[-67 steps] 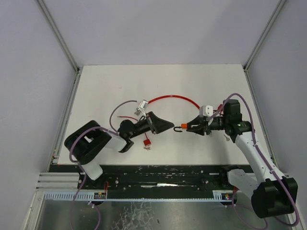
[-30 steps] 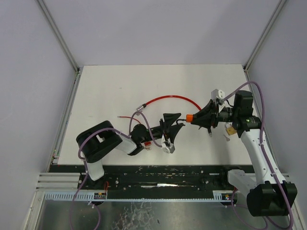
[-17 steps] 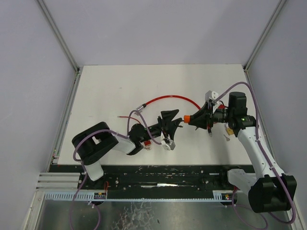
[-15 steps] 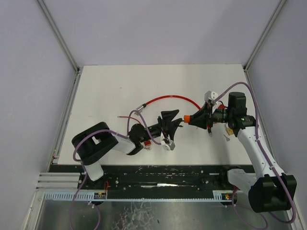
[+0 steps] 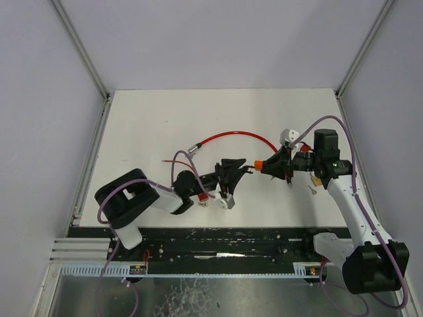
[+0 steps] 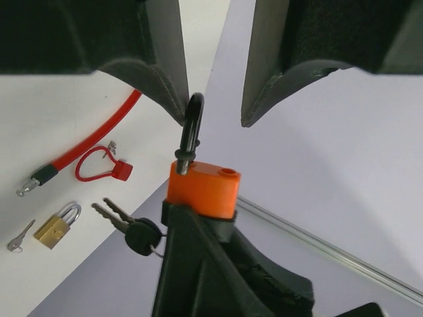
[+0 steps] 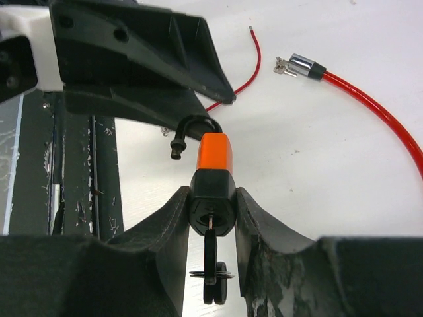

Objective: Lock with the key

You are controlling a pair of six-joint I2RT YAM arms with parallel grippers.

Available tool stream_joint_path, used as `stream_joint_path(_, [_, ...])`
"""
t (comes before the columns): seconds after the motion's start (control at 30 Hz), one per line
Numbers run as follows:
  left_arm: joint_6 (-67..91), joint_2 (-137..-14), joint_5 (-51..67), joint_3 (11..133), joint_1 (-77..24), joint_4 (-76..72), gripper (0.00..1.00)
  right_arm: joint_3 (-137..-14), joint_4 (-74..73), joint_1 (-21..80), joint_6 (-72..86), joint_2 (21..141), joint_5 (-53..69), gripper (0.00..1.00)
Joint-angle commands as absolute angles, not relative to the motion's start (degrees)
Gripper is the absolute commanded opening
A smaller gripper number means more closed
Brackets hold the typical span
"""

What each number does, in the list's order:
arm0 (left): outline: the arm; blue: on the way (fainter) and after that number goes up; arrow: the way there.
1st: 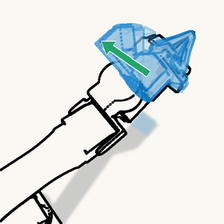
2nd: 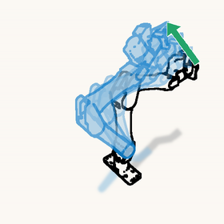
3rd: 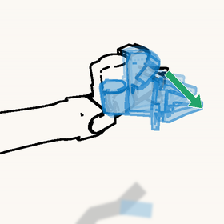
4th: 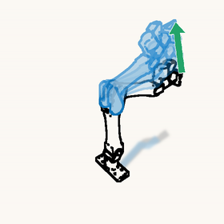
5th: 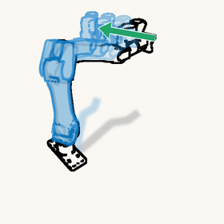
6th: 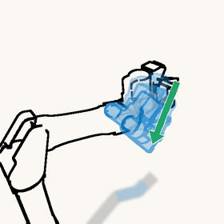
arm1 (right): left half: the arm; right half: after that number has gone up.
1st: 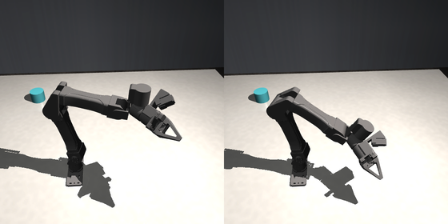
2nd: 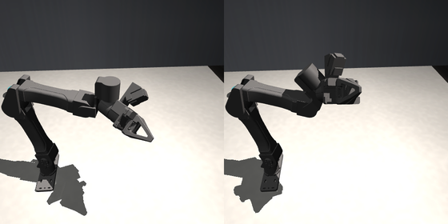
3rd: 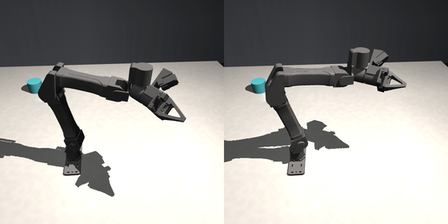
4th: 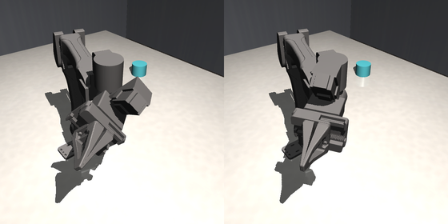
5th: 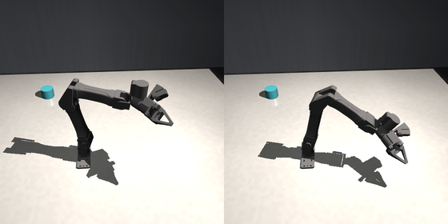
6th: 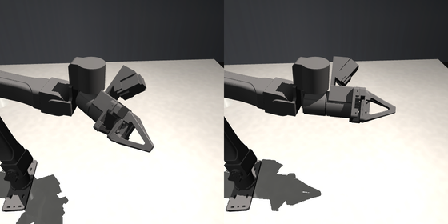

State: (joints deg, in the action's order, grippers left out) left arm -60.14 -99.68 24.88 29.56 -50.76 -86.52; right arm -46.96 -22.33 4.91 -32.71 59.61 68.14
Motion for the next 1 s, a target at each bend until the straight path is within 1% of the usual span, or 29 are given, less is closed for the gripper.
stream_joint_path(0.0, [-52.10, -94.77, 31.27, 29.57, -47.92, -86.08, 0.33, -48.87, -23.91, 5.29, -37.13, 58.27, 72.46, 0.00])
stream_joint_path(0.03, [-51.01, -94.00, 32.03, 29.99, -47.49, -83.75, 0.31, -48.94, -24.31, 5.34, -37.63, 58.28, 72.89, 0.00])
stream_joint_path(0.13, [-48.19, -92.31, 35.08, 31.51, -46.38, -77.96, 0.30, -49.12, -25.47, 5.34, -38.71, 58.27, 73.95, 0.00])
stream_joint_path(0.27, [-44.98, -91.73, 39.86, 32.71, -45.03, -75.19, 0.30, -49.39, -26.19, 5.36, -39.37, 58.29, 74.85, 0.00])
stream_joint_path(0.4, [-42.31, -91.53, 42.66, 33.51, -44.13, -74.46, 0.28, -49.48, -26.69, 5.36, -40.03, 58.36, 74.71, 0.00])
stream_joint_path(0.57, [-37.06, -91.05, 46.20, 35.20, -42.64, -71.67, 0.14, -49.58, -29.73, 5.29, -45.62, 58.44, 75.63, 0.00])
stream_joint_path(0.67, [-33.24, -90.77, 51.04, 37.03, -41.15, -68.85, 0.04, -49.36, -30.90, 5.36, -48.56, 58.27, 76.76, 0.00])
stream_joint_path(0.73, [-27.59, -90.83, 53.99, 38.27, -40.13, -68.50, 0.01, -49.15, -32.18, 5.34, -51.12, 58.18, 77.33, 0.00])
stream_joint_path(0.87, [-12.75, -91.74, 59.29, 41.54, -37.75, -69.14, 0.00, -48.98, -33.82, 5.32, -55.12, 58.10, 77.52, 0.00])
stream_joint_path(0.97, [-5.35, -92.64, 60.29, 42.15, -37.27, -72.05, 0.00, -48.62, -33.82, 5.27, -56.06, 58.01, 77.52, 0.00])
